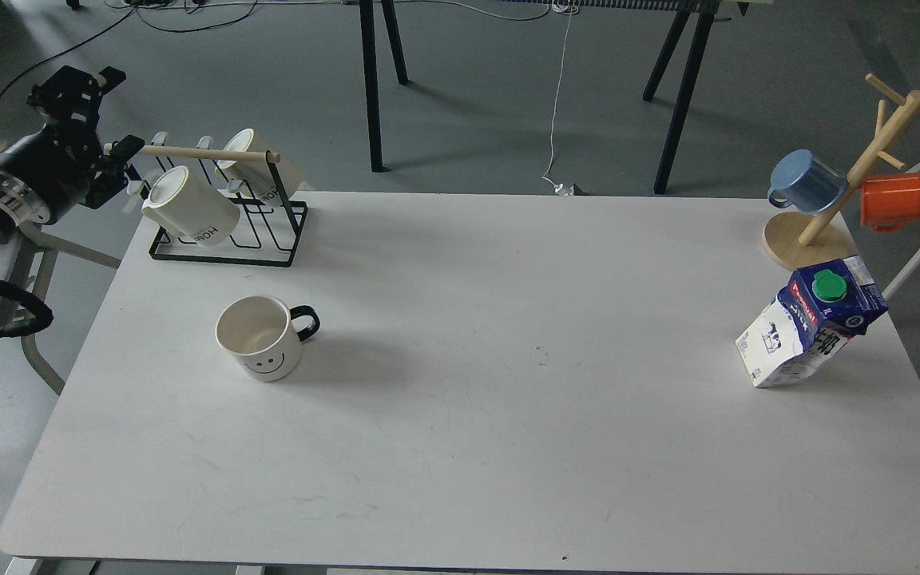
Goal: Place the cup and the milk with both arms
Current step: 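Move the left gripper from rest toward the white mug, then reach the left gripper to the white mug and grasp its rim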
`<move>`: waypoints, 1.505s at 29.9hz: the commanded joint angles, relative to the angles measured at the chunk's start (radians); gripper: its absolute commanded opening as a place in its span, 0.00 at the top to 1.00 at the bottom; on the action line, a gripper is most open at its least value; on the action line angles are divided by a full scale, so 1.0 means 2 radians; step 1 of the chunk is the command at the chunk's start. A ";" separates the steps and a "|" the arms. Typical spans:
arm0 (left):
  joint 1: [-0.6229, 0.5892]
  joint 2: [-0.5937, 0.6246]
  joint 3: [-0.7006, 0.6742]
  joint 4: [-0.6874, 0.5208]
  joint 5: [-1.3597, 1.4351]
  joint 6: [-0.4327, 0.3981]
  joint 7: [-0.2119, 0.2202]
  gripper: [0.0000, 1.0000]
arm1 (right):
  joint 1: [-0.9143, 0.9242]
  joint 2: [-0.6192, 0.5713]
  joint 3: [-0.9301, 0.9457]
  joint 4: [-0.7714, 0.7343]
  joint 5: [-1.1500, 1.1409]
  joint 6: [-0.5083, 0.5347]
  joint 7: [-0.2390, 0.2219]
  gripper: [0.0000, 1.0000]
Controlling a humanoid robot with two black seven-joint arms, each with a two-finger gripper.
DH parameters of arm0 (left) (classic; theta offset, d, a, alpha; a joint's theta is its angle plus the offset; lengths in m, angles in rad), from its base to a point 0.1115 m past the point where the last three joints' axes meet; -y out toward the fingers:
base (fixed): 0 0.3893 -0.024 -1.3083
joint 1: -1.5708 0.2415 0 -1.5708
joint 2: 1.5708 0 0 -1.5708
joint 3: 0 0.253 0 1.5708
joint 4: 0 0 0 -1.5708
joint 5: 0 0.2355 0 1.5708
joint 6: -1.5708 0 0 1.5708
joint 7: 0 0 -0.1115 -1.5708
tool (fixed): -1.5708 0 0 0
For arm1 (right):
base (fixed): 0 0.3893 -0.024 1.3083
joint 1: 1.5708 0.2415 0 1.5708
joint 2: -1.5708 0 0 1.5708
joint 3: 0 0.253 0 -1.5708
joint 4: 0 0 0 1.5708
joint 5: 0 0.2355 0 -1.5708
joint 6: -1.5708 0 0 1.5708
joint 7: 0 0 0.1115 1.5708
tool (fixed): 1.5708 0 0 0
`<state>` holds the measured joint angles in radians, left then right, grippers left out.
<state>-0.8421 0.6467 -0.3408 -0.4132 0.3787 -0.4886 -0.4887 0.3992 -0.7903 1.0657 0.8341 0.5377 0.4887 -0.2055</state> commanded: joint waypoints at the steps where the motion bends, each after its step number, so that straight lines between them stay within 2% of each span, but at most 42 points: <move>1: 0.001 0.000 0.000 0.000 -0.019 0.000 0.000 0.00 | 0.001 -0.001 -0.007 -0.006 0.000 0.000 0.000 0.06; 7: 0.003 0.003 0.001 0.003 -0.029 0.000 0.000 0.00 | 0.006 -0.001 -0.011 -0.006 0.000 0.000 0.000 0.06; 13: 0.005 -0.020 0.017 0.065 -0.007 0.000 0.000 0.00 | 0.005 -0.001 -0.011 -0.003 0.000 0.000 0.000 0.06; 19: -0.032 -0.017 0.029 0.065 0.100 0.000 0.000 0.00 | 0.003 0.000 -0.007 -0.001 0.001 0.000 0.002 0.06; 23: -0.046 -0.018 0.029 0.058 0.237 0.000 0.000 0.00 | 0.002 0.000 -0.005 -0.001 0.001 0.000 0.002 0.06; 27: -0.049 0.008 0.029 -0.026 0.363 0.000 0.000 0.00 | 0.002 0.000 -0.004 -0.002 0.000 0.000 0.002 0.06; 31: -0.044 0.064 0.031 -0.154 0.414 0.000 0.000 0.00 | 0.001 0.000 -0.004 -0.005 0.000 0.000 0.002 0.06; 34: -0.040 0.079 0.032 -0.205 0.464 0.000 0.000 0.00 | -0.002 0.000 -0.004 -0.005 0.000 0.000 0.002 0.06; 37: -0.028 0.079 0.031 -0.211 0.556 0.000 0.000 0.00 | -0.003 0.000 -0.004 -0.005 0.001 0.000 0.002 0.06; 40: -0.012 0.078 0.031 -0.211 0.644 0.029 0.000 0.00 | -0.005 0.000 -0.004 -0.005 0.001 0.000 0.002 0.06; 45: 0.011 0.074 0.031 -0.208 0.702 0.055 0.000 0.00 | -0.006 0.000 -0.005 -0.005 0.001 0.000 0.003 0.06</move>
<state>-0.8406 0.8002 -0.2788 -0.8345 1.7340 -0.4026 -0.4889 0.3880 -0.7899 1.0569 0.8237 0.5392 0.4887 -0.2008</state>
